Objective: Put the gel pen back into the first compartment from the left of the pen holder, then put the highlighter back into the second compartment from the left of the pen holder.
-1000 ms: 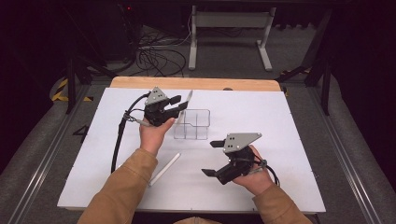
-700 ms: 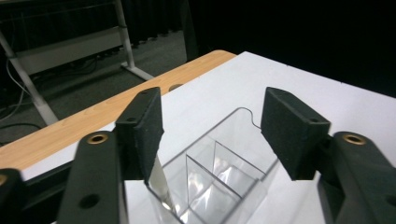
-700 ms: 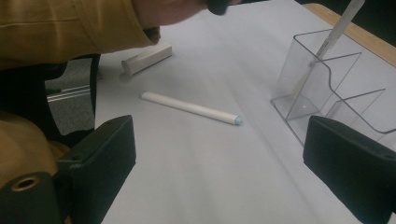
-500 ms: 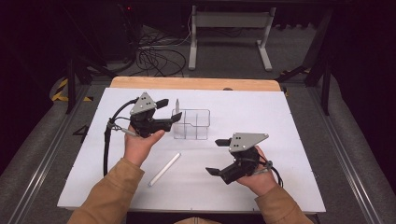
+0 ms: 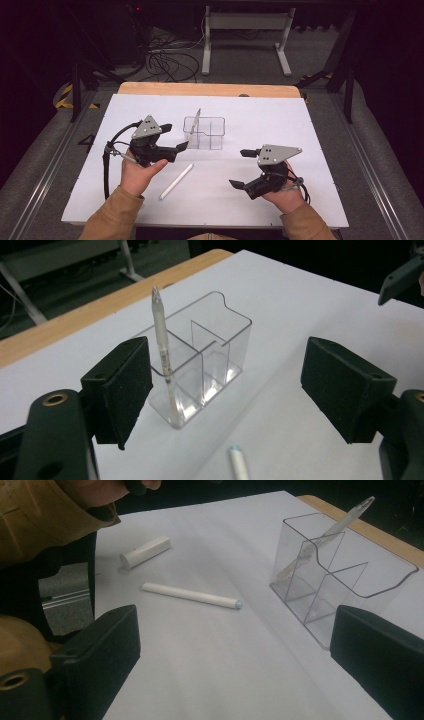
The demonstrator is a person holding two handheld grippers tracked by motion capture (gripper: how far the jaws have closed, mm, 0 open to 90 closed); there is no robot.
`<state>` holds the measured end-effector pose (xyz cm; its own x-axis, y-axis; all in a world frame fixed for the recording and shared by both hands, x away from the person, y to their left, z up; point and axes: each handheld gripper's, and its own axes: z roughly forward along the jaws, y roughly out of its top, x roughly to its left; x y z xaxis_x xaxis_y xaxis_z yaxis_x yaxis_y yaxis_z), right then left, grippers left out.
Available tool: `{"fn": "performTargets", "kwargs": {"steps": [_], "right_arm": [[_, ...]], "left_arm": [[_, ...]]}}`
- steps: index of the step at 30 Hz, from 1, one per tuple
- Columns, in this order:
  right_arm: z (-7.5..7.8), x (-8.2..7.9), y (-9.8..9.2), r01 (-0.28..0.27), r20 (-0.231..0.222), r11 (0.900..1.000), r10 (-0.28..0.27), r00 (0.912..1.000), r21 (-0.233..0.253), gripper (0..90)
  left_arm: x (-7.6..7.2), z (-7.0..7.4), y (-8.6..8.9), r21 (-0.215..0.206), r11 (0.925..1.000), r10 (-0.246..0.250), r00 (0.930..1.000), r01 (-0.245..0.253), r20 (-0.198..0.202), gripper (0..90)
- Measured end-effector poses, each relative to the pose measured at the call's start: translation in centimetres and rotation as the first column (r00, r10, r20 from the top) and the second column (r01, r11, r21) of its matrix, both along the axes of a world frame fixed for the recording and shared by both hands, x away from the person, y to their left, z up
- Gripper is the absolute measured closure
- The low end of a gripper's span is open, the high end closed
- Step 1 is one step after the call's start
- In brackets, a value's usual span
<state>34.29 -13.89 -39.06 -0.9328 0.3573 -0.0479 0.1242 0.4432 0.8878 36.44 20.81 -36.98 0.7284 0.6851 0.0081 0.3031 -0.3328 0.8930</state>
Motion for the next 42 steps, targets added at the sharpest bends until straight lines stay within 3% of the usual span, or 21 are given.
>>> {"fn": "performTargets", "kwargs": {"steps": [4, 11, 15, 23, 27, 42], "right_arm": [[0.1, 0.0, -0.1, 0.003, 0.003, 1.000, -0.003, 1.0000, 0.004, 6.4], [0.0, 0.2, -0.2, 0.003, 0.000, 1.000, -0.003, 1.0000, 0.005, 6.4], [0.0, 0.2, -0.3, 0.005, 0.001, 1.000, -0.005, 1.0000, 0.009, 6.3], [-0.1, 0.2, -0.3, 0.002, -0.002, 1.000, -0.002, 1.0000, 0.008, 6.3], [-0.1, 0.2, -0.3, 0.001, -0.004, 1.000, -0.001, 1.0000, 0.007, 6.4], [-0.3, 0.2, 0.0, -0.008, -0.007, 1.000, 0.008, 0.9999, -0.002, 6.4]], "left_arm": [[-0.4, -0.1, -0.1, 0.041, 0.9991, 0.010, 0.9994, -0.009, -0.032, 20.0], [-0.7, -0.3, 0.0, 0.045, 0.9989, 0.014, 0.9986, -0.011, -0.051, 18.7], [-0.8, -0.5, 0.0, 0.068, 0.9974, 0.026, 0.9981, -0.023, -0.055, 18.0], [-0.8, -1.3, -0.2, 0.130, 0.9913, 0.036, 0.9932, -0.022, -0.111, 18.0], [-1.0, -1.7, -0.4, 0.176, 0.9840, 0.049, 0.9916, -0.028, -0.119, 18.6], [-0.9, -3.5, -0.9, 0.232, 0.9726, 0.052, 0.9775, -0.003, -0.205, 19.8]]}}
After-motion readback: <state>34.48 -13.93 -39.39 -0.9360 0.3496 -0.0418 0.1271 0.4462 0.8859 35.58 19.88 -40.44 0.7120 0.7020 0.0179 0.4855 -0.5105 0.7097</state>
